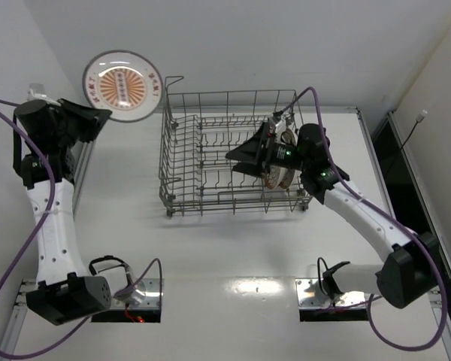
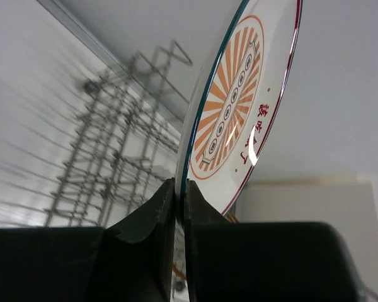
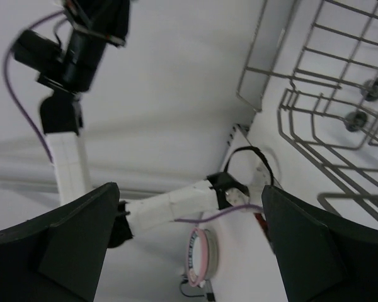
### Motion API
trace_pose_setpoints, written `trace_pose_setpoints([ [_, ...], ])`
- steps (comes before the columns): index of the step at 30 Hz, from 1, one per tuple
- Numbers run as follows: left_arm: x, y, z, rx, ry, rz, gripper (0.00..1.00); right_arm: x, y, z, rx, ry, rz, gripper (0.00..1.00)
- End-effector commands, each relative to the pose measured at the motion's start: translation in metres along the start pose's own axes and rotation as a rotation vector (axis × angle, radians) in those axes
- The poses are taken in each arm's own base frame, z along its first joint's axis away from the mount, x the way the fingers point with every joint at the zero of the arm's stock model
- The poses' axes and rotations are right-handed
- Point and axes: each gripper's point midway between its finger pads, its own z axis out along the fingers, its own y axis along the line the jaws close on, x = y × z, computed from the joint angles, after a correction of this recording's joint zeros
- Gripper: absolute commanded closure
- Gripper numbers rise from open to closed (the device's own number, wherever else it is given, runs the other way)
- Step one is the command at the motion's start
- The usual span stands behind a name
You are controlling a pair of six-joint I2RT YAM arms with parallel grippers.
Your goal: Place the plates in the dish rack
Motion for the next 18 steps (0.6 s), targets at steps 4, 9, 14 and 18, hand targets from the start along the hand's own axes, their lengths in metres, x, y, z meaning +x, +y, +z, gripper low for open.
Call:
trace_pose_setpoints([
  [4, 0.076, -0.039, -0.04, 0.241, 0.251, 0.01, 1.0, -0.039, 0.06, 0.008, -0.253, -0.065, -0.033, 0.07],
  [9, 0.113, -0.05, -0.057, 0.279, 0.352, 0.024, 1.0, -0.054, 0.055, 0.018, -0.236, -0.08, -0.058, 0.07],
  [14, 0.141, -0.052, -0.064, 0.282, 0.402, 0.019, 1.0, -0.056, 0.03, 0.03, -0.22, -0.072, -0.024, 0.07],
  [18, 0.166, -0.056, -0.071, 0.288, 0.456, 0.0, 1.0, -0.06, 0.019, 0.038, -0.196, -0.067, -0.035, 0.07],
])
